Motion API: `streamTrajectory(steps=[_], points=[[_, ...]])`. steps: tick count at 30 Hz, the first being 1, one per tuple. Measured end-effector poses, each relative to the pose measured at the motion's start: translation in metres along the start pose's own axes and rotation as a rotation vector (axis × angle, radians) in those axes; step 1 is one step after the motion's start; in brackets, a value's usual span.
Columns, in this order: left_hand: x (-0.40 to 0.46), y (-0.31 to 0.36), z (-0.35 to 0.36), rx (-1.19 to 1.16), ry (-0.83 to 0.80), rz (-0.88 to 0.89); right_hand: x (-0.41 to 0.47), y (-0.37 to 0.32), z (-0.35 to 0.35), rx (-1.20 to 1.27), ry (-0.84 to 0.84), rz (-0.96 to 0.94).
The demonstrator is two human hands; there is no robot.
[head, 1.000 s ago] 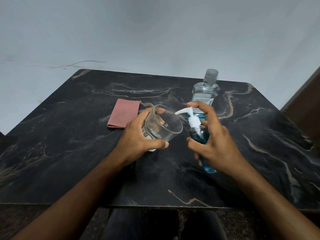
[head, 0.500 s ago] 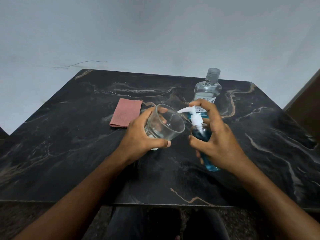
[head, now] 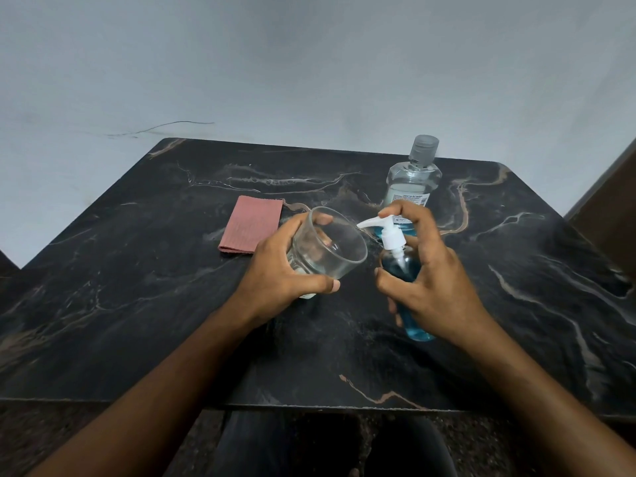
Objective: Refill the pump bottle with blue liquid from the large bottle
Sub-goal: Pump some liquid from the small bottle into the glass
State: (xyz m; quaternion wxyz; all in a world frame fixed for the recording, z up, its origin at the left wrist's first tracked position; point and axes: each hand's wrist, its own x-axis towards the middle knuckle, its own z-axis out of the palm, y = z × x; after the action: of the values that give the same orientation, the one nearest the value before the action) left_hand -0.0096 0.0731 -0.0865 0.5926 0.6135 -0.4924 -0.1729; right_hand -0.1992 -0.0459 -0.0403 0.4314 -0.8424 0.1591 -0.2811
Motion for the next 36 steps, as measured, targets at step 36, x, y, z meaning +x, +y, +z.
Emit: streamTrajectory(steps=[36], points=[[0.082,-0.027,-0.005,0.174,0.287,-0.32,-0.005,0.005,-0.001,0.268,0.121,0.097]])
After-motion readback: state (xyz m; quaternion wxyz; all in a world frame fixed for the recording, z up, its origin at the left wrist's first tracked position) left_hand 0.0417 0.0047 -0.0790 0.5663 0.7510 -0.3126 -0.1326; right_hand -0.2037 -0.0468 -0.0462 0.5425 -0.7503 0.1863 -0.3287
